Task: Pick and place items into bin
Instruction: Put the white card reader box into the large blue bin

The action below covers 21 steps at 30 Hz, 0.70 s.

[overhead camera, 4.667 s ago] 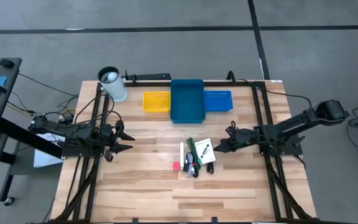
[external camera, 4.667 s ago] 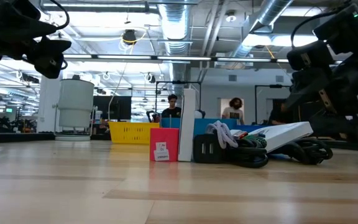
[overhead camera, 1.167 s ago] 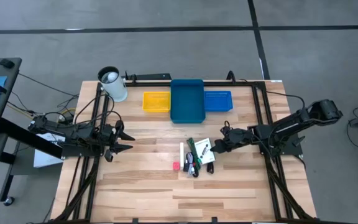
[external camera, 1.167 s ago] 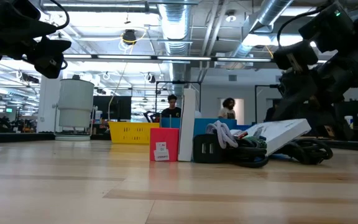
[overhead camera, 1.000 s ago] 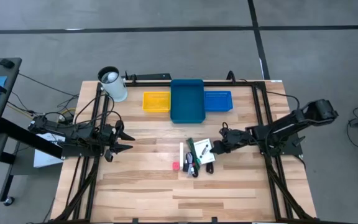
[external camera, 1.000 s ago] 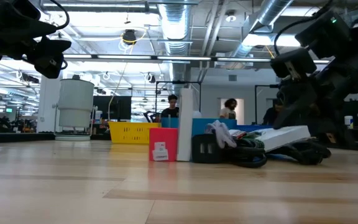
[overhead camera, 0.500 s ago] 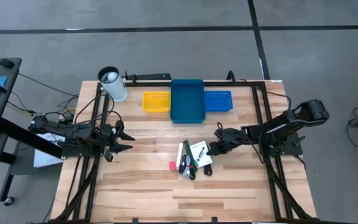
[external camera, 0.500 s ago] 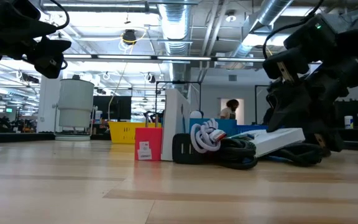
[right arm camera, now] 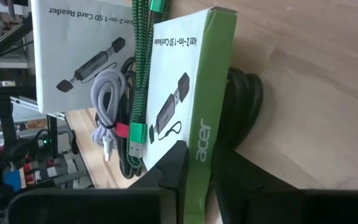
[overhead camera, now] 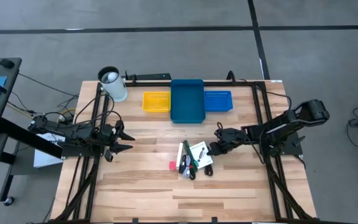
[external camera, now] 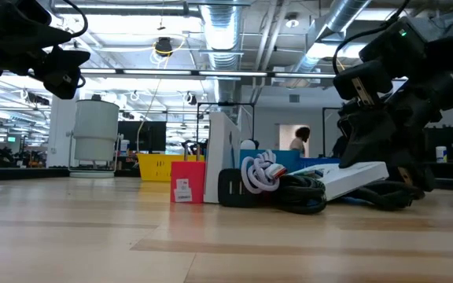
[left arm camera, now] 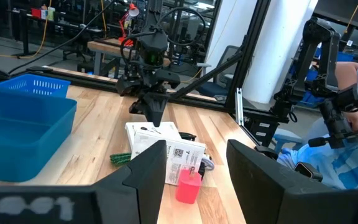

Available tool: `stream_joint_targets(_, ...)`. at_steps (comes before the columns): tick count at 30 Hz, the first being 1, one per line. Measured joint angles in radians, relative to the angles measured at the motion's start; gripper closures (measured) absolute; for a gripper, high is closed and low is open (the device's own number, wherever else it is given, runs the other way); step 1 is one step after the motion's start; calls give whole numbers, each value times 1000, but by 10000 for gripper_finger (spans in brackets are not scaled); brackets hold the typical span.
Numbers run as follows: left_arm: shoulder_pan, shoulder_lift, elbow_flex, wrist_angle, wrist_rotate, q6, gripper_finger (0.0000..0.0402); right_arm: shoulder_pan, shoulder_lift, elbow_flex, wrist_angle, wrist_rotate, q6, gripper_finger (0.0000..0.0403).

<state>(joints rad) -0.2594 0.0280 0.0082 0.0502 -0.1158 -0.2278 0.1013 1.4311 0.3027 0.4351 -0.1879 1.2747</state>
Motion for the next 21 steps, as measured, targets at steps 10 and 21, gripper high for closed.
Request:
stream_joint_targets(10, 0, 0, 0, 0, 0, 0, 242, -6, -120, -2, -120, 46, -25, 349)
stream_joint_targets(21, 0, 0, 0, 0, 0, 0, 242, -42, -276, 24, -179, 98, -109, 349)
